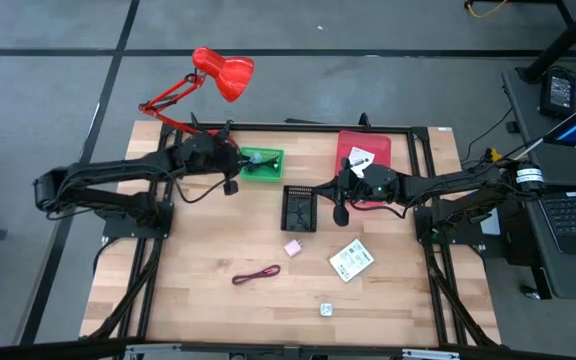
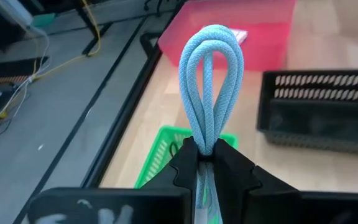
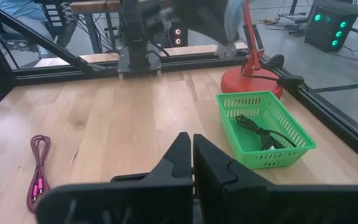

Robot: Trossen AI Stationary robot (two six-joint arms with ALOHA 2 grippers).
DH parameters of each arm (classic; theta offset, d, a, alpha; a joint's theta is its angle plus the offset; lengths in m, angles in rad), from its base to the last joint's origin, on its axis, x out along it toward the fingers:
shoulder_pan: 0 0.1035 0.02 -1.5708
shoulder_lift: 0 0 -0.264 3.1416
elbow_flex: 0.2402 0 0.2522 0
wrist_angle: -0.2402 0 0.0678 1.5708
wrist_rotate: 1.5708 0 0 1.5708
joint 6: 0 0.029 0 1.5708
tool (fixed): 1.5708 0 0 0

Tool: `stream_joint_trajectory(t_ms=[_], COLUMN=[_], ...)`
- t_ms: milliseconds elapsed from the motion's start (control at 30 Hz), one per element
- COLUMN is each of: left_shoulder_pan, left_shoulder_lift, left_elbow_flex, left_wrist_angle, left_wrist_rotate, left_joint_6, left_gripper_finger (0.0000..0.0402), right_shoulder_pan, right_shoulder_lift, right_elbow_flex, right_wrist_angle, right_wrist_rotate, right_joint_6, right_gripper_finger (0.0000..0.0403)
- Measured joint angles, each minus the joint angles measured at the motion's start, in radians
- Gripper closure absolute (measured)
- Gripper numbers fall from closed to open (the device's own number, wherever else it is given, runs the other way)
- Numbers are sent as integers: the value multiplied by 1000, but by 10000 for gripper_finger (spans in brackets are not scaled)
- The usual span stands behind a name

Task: Pick and place items into bin
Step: Put the blue charger cable into the green bin

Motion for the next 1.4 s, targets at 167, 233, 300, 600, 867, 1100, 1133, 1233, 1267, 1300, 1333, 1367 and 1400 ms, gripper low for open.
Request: stream_joint_trajectory(t_ms=[167,233,300,600,867,1100,1133,1233,1267,1300,1333,1367,1400], left_shoulder_pan=[0,1,5,60,84,84,84,84,84,84,84,84,84], left_shoulder_lift=[93,134,170,334,424,437,437,437,437,437,437,437,437], left_elbow_flex=[0,12,38,162,199,206,206,206,206,206,206,206,206], left_wrist_angle=[38,28,11,-121,-137,-170,-173,-177,-176,-176,-175,-174,-173], left_wrist_rotate=[-40,-74,-89,-87,5,6,6,5,6,6,6,6,6], left_joint_6=[9,21,37,79,105,142,142,141,142,142,141,140,137], left_gripper_finger=[376,376,376,376,376,370,367,360,356,353,349,346,342], right_shoulder_pan=[0,0,0,0,0,0,0,0,0,0,0,0,0], right_shoulder_lift=[0,0,0,0,0,0,0,0,0,0,0,0,0], right_elbow_flex=[0,0,0,0,0,0,0,0,0,0,0,0,0], right_wrist_angle=[0,1,1,9,8,3,3,3,3,3,3,3,3], right_wrist_rotate=[0,0,0,0,0,0,0,0,0,0,0,0,0], right_joint_6=[0,0,0,0,-3,-3,-3,-3,-3,-3,-3,-2,-3], right_gripper_finger=[402,402,402,402,402,402,402,402,402,402,402,402,402])
